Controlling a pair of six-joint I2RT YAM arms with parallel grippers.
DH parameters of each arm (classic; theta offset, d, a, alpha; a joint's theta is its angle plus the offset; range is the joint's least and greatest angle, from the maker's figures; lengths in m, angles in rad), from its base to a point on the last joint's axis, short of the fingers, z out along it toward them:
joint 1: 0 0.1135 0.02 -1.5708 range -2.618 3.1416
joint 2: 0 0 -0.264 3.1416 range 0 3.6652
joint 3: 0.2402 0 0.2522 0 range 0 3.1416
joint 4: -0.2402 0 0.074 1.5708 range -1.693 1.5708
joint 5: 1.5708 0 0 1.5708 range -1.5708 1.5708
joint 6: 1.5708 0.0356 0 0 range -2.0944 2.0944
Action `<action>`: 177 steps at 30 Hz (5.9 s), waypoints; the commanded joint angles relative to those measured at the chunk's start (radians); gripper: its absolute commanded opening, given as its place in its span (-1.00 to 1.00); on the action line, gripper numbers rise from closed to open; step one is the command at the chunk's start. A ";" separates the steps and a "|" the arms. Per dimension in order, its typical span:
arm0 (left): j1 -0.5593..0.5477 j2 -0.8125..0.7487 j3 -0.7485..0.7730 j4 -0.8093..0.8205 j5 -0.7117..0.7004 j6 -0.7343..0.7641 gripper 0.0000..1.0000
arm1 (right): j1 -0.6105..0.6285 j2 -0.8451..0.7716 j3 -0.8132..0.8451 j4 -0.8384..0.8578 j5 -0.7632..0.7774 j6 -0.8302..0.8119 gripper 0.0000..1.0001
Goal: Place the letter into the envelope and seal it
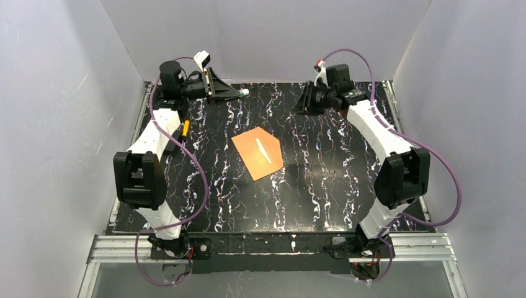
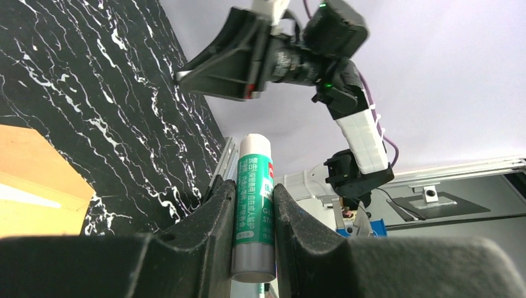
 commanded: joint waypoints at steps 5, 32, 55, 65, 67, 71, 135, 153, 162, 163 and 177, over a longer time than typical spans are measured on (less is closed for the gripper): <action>0.001 -0.103 -0.057 0.012 -0.033 0.063 -1.00 | 0.015 0.076 -0.175 -0.320 0.535 -0.106 -0.97; 0.000 -0.129 -0.079 0.012 -0.069 0.063 -1.00 | 0.030 0.136 -0.307 -0.246 0.605 -0.116 0.05; -0.110 -0.277 -0.110 0.010 -0.488 0.656 -1.00 | 0.163 -0.073 -0.097 0.375 0.296 0.731 0.36; -0.198 -0.314 -0.148 0.009 -0.766 0.752 -1.00 | 0.298 -0.074 -0.034 0.501 0.574 0.911 0.59; -0.208 -0.315 -0.148 0.008 -0.783 0.755 -1.00 | 0.305 -0.077 -0.034 0.511 0.584 0.909 0.60; -0.222 -0.318 -0.150 -0.001 -0.801 0.760 -1.00 | 0.315 -0.071 -0.037 0.523 0.589 0.918 0.62; -0.128 -0.178 -0.065 -0.242 -0.189 0.308 -0.16 | 0.257 0.115 0.143 0.393 -0.236 0.167 -0.85; -0.125 -0.184 -0.075 -0.237 -0.197 0.333 -1.00 | 0.251 0.083 0.075 0.561 -0.128 0.297 0.50; -0.125 -0.203 -0.023 -0.235 -0.383 0.434 -1.00 | 0.243 -0.121 -0.203 0.973 0.164 0.416 0.89; -0.125 -0.197 -0.009 -0.237 -0.397 0.441 -1.00 | 0.243 -0.137 -0.225 1.006 0.176 0.410 0.89; -0.125 -0.276 0.110 -0.244 -0.702 0.336 -1.00 | 0.333 -0.143 -0.101 0.790 0.218 0.018 0.71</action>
